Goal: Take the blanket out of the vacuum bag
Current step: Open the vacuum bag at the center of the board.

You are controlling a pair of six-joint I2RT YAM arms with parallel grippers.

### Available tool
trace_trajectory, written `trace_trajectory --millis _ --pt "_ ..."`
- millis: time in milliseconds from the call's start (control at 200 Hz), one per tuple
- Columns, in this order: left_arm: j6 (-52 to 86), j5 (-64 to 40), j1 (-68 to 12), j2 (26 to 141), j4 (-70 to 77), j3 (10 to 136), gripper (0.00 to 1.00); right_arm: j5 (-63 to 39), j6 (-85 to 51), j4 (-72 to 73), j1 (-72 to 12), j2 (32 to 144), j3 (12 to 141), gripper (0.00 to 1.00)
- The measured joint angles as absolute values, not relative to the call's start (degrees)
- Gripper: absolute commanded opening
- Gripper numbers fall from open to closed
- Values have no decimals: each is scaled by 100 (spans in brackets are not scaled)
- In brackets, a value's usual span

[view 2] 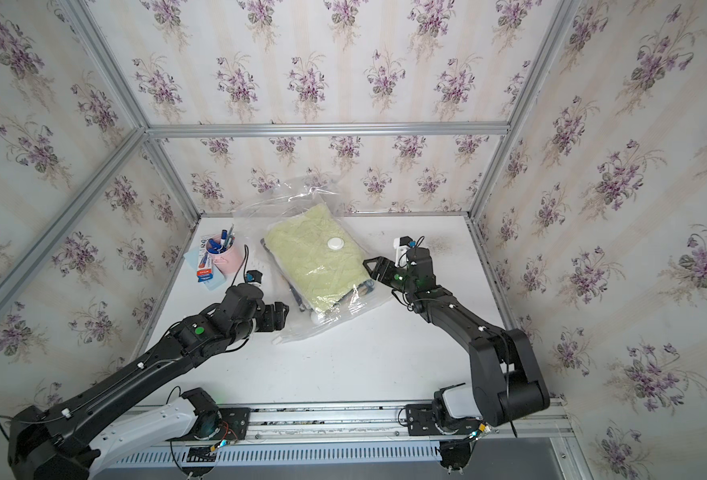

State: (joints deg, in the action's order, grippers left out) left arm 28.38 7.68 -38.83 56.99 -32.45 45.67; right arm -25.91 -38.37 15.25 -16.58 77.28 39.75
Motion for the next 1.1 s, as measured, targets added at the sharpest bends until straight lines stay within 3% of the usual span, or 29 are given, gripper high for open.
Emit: trace_trajectory --millis 325,559,774,1099 --pt "2272 1024 -4895 6466 -4001 5448 82 -2311 -3732 692 -1660 7231 3503 69" --pt "1835 1422 -5789 6438 -4038 5352 83 -1970 -3387 73 -1562 7249 3957 58" --pt "1640 1686 -6082 6604 -3946 5393 82 -1962 -3328 97 -1435 7037 3625 56" --pt "1267 2237 -6628 7435 -4016 5673 82 -2204 -4272 836 -1435 6589 2571 52"
